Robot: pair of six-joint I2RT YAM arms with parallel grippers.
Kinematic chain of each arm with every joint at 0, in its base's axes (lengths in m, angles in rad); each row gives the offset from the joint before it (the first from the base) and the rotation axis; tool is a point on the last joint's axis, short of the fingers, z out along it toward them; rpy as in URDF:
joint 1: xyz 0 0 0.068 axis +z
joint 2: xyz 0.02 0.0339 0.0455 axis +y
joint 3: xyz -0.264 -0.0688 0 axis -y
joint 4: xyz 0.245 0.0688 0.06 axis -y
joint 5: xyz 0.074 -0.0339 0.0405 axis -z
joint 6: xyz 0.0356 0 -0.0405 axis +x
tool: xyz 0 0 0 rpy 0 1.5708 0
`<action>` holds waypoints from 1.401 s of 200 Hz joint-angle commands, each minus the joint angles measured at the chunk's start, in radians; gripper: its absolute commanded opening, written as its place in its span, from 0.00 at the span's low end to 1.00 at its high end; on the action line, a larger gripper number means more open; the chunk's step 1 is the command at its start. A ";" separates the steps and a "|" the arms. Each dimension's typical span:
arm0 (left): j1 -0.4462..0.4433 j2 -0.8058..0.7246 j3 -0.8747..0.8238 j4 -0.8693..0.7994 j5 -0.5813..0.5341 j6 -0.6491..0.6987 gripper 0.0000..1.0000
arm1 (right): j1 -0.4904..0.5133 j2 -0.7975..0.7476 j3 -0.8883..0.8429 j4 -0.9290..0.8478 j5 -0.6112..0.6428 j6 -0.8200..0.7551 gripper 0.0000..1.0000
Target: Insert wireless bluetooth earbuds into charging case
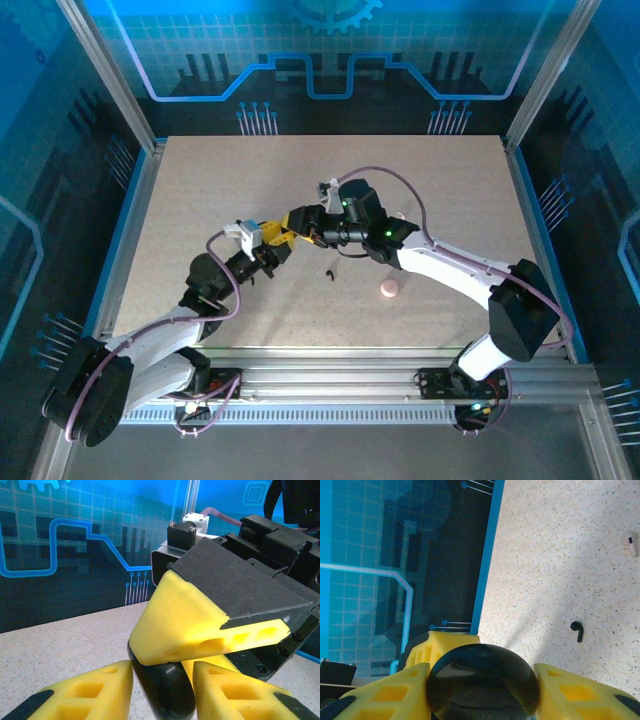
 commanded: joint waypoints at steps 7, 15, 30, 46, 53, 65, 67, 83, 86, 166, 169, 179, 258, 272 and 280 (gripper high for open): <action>-0.008 -0.026 0.001 -0.011 -0.013 -0.009 0.33 | 0.019 -0.014 0.007 0.015 0.011 -0.007 0.47; -0.008 -0.028 0.001 -0.013 -0.011 -0.012 0.32 | 0.019 -0.018 0.008 0.011 0.015 -0.013 0.50; -0.007 -0.036 0.002 -0.017 -0.009 -0.019 0.30 | 0.019 -0.031 0.008 -0.006 0.035 -0.036 0.63; -0.008 -0.043 0.004 -0.019 -0.003 -0.037 0.30 | 0.017 -0.059 0.002 -0.022 0.065 -0.086 0.72; -0.008 -0.044 0.008 -0.022 0.013 -0.042 0.30 | 0.012 -0.076 -0.003 -0.031 0.078 -0.111 0.73; -0.008 -0.045 0.022 -0.041 0.057 -0.042 0.30 | 0.004 -0.113 -0.020 -0.043 0.100 -0.173 0.75; -0.008 -0.045 0.024 -0.045 0.063 -0.042 0.30 | 0.002 -0.119 -0.024 -0.044 0.102 -0.184 0.75; -0.007 -0.048 0.043 -0.060 0.116 -0.057 0.30 | -0.021 -0.184 -0.065 -0.054 0.106 -0.290 0.76; -0.008 -0.048 0.045 -0.058 0.122 -0.064 0.29 | -0.023 -0.195 -0.073 -0.057 0.107 -0.310 0.76; 0.001 -0.102 0.103 -0.426 -0.238 -0.058 0.40 | -0.064 -0.220 -0.101 -0.395 0.166 -0.498 0.72; 0.003 -0.106 0.108 -0.449 -0.260 -0.070 0.40 | -0.062 -0.215 -0.100 -0.405 0.166 -0.500 0.71; 0.015 -0.122 0.126 -0.545 -0.316 -0.124 0.42 | -0.055 -0.201 -0.092 -0.426 0.163 -0.508 0.71; 0.346 -0.180 0.342 -1.373 -0.321 -0.606 0.61 | 0.089 0.196 0.347 -0.886 0.292 -0.677 0.70; 0.412 -0.180 0.352 -1.433 -0.283 -0.623 0.63 | 0.120 0.274 0.425 -0.933 0.313 -0.705 0.70; 0.444 -0.181 0.354 -1.459 -0.263 -0.628 0.64 | 0.136 0.321 0.474 -0.965 0.323 -0.721 0.70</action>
